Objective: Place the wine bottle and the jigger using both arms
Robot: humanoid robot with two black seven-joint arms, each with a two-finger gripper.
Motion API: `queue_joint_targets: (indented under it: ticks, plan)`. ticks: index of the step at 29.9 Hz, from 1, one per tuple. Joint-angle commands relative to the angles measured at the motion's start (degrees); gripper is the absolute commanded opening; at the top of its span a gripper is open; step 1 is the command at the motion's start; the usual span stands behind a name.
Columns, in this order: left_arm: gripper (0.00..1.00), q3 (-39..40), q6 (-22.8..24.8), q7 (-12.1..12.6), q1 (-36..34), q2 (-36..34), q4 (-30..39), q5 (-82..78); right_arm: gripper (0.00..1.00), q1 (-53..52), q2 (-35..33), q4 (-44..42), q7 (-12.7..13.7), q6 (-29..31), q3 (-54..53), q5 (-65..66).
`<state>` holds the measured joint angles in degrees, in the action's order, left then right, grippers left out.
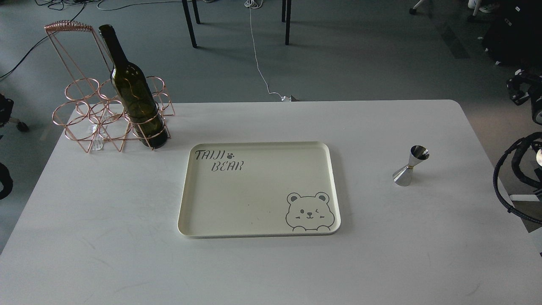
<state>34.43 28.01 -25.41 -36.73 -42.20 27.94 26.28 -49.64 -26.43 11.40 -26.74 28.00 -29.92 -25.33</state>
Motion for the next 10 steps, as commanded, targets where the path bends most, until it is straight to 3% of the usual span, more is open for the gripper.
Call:
queue_joint_targets:
  ticks: [1,10]
  plan:
    - [0.99,0.1,0.0,-0.3,1.2,0.7,-0.1,-0.1,0.99,1.2,0.4,-0.1,-0.1,0.0,0.5,0.1]
    - [0.99,0.1,0.0,-0.4,1.1,-0.2,-0.3,-0.4,0.99,2.8,0.4,0.5,0.1,0.0,0.7,0.2]
